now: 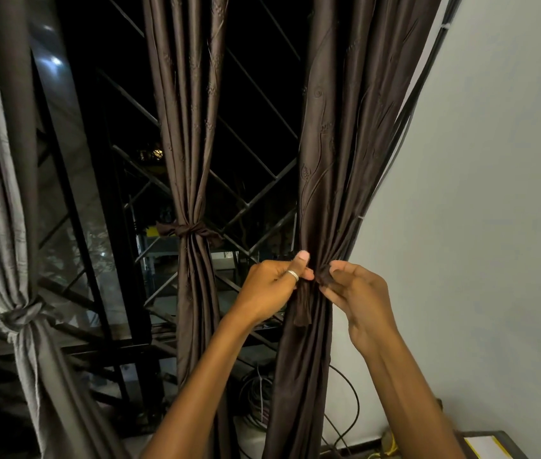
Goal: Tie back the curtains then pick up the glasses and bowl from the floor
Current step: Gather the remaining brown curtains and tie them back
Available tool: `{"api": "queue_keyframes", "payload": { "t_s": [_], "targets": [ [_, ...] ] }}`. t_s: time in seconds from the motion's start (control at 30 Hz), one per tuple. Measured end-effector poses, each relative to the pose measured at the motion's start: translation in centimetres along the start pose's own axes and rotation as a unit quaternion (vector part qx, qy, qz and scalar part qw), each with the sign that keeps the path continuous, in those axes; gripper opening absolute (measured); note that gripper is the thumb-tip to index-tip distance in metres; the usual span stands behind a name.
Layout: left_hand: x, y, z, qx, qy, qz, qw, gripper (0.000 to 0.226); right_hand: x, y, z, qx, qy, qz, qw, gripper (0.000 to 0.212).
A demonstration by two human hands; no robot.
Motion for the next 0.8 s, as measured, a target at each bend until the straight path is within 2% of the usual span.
{"api": "queue_keyframes", "payload": {
  "t_s": [0.1, 0.33, 0.5, 0.7, 0.8],
  "targets": [
    [0.4, -0.3, -0.8, -0.058, -0.036, 0.009, 0.998, 0.048, 0.3, -0.7, -0.1, 0.023, 0.026, 0.005, 0.999, 0.019],
    [-0.3, -0.4, -1.3, -0.106, -0.019, -0.047, 0.993, 0.035, 0.6, -1.2, -0.4, 0.044, 0.084, 0.034, 0.995, 0.023],
    [-0.4, -0.1, -1.1, -0.090, -0.015, -0.050, 0.995, 0.023, 0.5, -1.3, -1.1, 0.059, 0.088, 0.020, 0.994, 0.025],
    [-0.5, -0.1, -1.4, -0.071, 0.010, -0.047, 0.996, 0.022, 1.6, -1.9, -2.3, 0.049, 0.095, 0.016, 0.994, 0.027],
    [-0.4, -0.1, -1.6, -0.063, 0.017, -0.060, 0.996, 0.026, 2.4, -2.3, -3.3, 0.111, 0.116, -0.022, 0.987, 0.037]
  ]
}}
Point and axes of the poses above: each hand's wrist, its own x-axis away from the middle knuckle, its own y-axis out of the back of the hand, z = x × y, the point moved 3 cm from there along -x, towards the middle knuckle, and after that the axes turned 15 degrees about x, right-handed, at the moved point
